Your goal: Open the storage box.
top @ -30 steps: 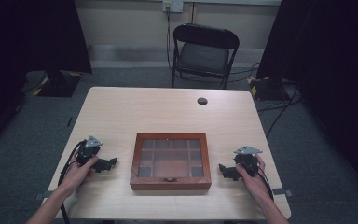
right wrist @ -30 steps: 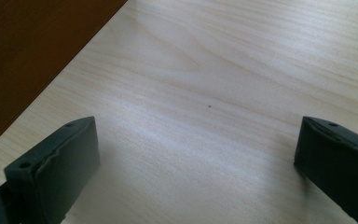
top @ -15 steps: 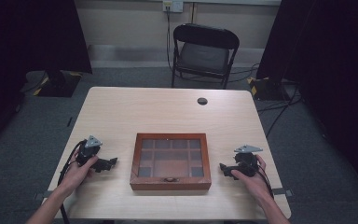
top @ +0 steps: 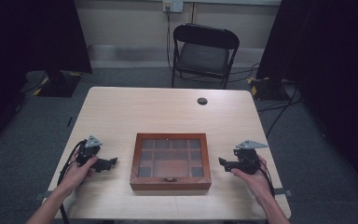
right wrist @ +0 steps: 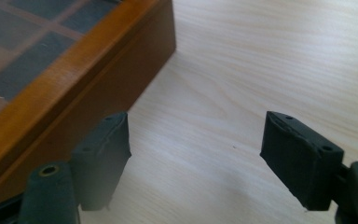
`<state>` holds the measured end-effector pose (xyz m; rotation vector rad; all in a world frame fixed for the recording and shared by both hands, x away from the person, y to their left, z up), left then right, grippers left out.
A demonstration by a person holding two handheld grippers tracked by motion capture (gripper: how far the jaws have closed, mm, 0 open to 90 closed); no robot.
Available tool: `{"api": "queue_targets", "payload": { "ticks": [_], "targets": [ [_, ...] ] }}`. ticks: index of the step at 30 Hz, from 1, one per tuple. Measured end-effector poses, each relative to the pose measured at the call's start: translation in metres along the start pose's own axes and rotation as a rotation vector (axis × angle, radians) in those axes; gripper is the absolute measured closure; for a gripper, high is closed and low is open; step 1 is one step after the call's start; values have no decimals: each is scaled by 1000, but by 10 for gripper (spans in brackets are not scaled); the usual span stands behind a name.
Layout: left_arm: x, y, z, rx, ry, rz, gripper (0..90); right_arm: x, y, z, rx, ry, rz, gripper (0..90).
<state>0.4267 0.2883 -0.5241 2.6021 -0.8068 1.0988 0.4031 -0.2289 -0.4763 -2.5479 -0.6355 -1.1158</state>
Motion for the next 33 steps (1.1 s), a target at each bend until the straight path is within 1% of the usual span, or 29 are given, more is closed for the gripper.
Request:
{"api": "queue_targets", "payload": {
  "ticks": [4, 5, 6, 7, 8, 9, 13, 17, 19, 23, 28, 31, 32, 33],
  "targets": [
    [0, 0, 0, 0, 1, 1, 0, 7, -8, -4, 47, 13, -1, 264],
    [0, 0, 0, 0, 1, 1, 0, 9, -10, -5, 56, 14, -4, 279],
    [0, 0, 0, 0, 1, 0, 0, 11, -12, -6, 78, 8, 0, 316],
    [0, 0, 0, 0, 1, 1, 0, 12, -13, -7, 81, 10, -4, 337],
    [0, 0, 0, 0, 1, 1, 0, 14, -15, -8, 96, 9, -6, 343],
    [0, 0, 0, 0, 1, 1, 0, 16, -16, -8, 100, 12, -9, 343],
    [0, 0, 0, 0, 0, 1, 0, 20, -24, -9, 139, 8, -20, 377],
    [0, 0, 0, 0, 1, 1, 0, 27, -39, -12, 211, 17, -33, 394],
    [0, 0, 0, 0, 1, 1, 0, 30, -45, -14, 226, 23, -42, 413],
    [0, 0, 0, 0, 1, 1, 0, 36, -58, -15, 278, 29, -55, 441],
    [0, 0, 0, 0, 1, 1, 0, 44, -76, -15, 345, 34, -84, 478],
    [0, 0, 0, 0, 1, 1, 0, 50, -87, -13, 377, 29, -104, 516],
    [0, 0, 0, 0, 1, 0, 0, 53, -92, -11, 396, 26, -110, 535],
    [0, 0, 0, 0, 1, 1, 0, 55, -95, -11, 402, 23, -113, 546]
  ]
}}
Point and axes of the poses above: each handheld gripper's, and its own axes: z roughly forward along the jaws, x roughly out of its top, y roughly to its right, the point moved 3 cm from there along z, roughly forward along the jaws, and after that the axes turned 2 degrees about z, right-handed, at the moved point
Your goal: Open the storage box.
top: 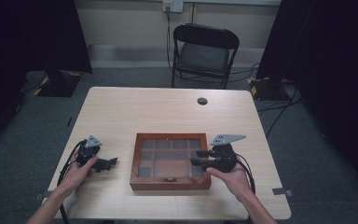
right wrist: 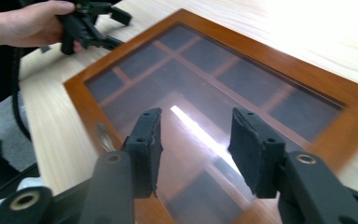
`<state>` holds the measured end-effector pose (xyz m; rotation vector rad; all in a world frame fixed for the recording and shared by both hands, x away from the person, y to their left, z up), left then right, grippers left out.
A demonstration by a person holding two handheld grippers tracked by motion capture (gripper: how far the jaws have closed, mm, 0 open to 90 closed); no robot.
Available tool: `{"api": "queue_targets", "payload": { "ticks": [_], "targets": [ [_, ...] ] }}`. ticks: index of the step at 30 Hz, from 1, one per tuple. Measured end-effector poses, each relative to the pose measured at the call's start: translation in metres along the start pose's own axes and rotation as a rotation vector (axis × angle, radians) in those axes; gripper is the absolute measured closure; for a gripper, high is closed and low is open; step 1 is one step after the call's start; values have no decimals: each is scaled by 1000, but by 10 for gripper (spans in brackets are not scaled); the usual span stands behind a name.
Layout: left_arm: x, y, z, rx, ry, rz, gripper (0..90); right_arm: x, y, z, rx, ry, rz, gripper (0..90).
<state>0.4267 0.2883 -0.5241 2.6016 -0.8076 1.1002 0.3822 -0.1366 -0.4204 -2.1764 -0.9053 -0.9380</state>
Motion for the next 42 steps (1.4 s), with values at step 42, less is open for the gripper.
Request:
{"api": "queue_targets", "payload": {
  "ticks": [42],
  "targets": [
    [0, 0, 0, 0, 0, 0, 0, -9, -47, 62, 244, -179, -102, 774]
  ]
}}
Point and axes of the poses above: each handheld gripper's, and its own axes: z roughly forward along the jaws, x roughly out of its top, y roughly to its right, the point moved 3 cm from there along z, roughly forward along the jaws, and after that the axes turned 2 degrees about z, right-handed, at the moved point
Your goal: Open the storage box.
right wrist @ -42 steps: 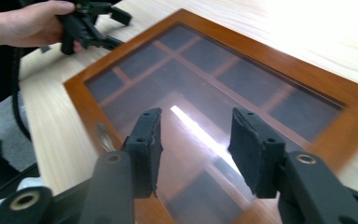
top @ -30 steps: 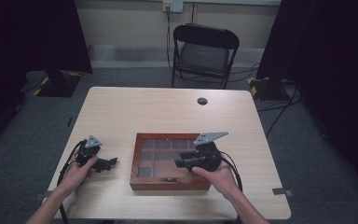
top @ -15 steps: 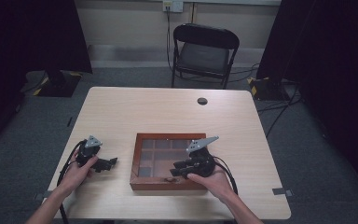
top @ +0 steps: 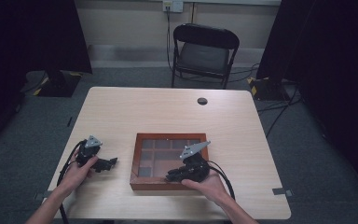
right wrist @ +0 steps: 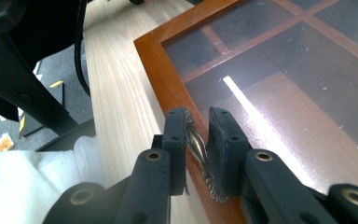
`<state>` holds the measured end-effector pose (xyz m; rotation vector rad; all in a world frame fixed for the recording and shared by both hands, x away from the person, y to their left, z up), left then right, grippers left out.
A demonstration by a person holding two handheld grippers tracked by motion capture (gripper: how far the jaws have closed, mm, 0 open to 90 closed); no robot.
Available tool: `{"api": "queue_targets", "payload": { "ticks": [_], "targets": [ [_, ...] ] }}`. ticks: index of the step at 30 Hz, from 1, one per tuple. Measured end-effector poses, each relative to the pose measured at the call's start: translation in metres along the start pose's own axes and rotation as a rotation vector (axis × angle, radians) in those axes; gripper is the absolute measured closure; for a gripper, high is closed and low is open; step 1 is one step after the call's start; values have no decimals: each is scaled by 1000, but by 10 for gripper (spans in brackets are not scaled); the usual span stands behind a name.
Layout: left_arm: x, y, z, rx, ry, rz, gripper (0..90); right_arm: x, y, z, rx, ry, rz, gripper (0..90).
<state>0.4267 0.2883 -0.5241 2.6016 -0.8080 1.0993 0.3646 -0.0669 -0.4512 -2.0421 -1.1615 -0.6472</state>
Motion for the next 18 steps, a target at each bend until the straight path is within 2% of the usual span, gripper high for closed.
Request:
{"api": "queue_targets", "payload": {
  "ticks": [4, 14, 18],
  "targets": [
    [0, 0, 0, 0, 0, 0, 0, -3, 0, 3, -6, -16, -16, 781],
    [0, 0, 0, 0, 1, 0, 0, -5, 0, 4, -9, -10, -41, 802],
    [0, 0, 0, 1, 0, 0, 0, -2, -2, 5, -25, -33, -61, 808]
  ]
}}
Point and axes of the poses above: each handheld gripper's, and its own axes: z roughly forward along the jaws, x roughly out of its top, y roughly to its right, the point moved 3 cm from there along z, roughly forward along the jaws, and after that the axes turned 2 degrees about z, right-handed, at the moved point
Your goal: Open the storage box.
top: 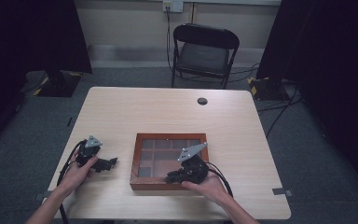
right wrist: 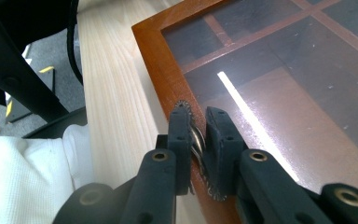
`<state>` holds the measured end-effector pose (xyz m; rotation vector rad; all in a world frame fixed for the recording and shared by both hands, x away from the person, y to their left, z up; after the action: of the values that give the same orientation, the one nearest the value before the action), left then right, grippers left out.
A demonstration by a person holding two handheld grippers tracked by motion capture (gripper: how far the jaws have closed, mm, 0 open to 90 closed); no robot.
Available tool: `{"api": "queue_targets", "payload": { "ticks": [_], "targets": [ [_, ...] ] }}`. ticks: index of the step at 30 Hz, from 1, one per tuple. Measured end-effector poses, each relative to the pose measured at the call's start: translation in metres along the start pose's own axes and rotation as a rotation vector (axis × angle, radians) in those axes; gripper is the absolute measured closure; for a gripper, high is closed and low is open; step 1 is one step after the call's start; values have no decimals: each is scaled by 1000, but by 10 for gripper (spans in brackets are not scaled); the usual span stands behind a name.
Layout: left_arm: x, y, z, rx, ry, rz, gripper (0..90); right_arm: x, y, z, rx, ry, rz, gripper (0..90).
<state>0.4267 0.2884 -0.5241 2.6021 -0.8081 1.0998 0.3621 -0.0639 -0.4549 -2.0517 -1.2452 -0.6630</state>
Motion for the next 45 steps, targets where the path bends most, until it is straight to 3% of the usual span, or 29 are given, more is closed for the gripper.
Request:
{"api": "queue_targets", "payload": {
  "ticks": [10, 29, 45],
  "targets": [
    [0, 0, 0, -2, 0, 1, 0, 2, 0, -1, 7, -11, 0, 810],
    [0, 0, 0, -2, 0, 2, 0, 15, -1, -15, 37, 15, -6, 815],
    [0, 0, 0, -6, 0, 2, 0, 30, -1, -27, 33, 35, -5, 815]
  ]
}}
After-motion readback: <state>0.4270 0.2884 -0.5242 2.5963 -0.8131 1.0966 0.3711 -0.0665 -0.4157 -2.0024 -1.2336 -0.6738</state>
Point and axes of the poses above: each handheld gripper's, and its own axes: z roughly forward along the jaws, x roughly out of its top, y roughly to its right, the point moved 3 cm from there along z, roughly forward along the jaws, and after that the axes turned 2 degrees about z, right-handed, at the moved point
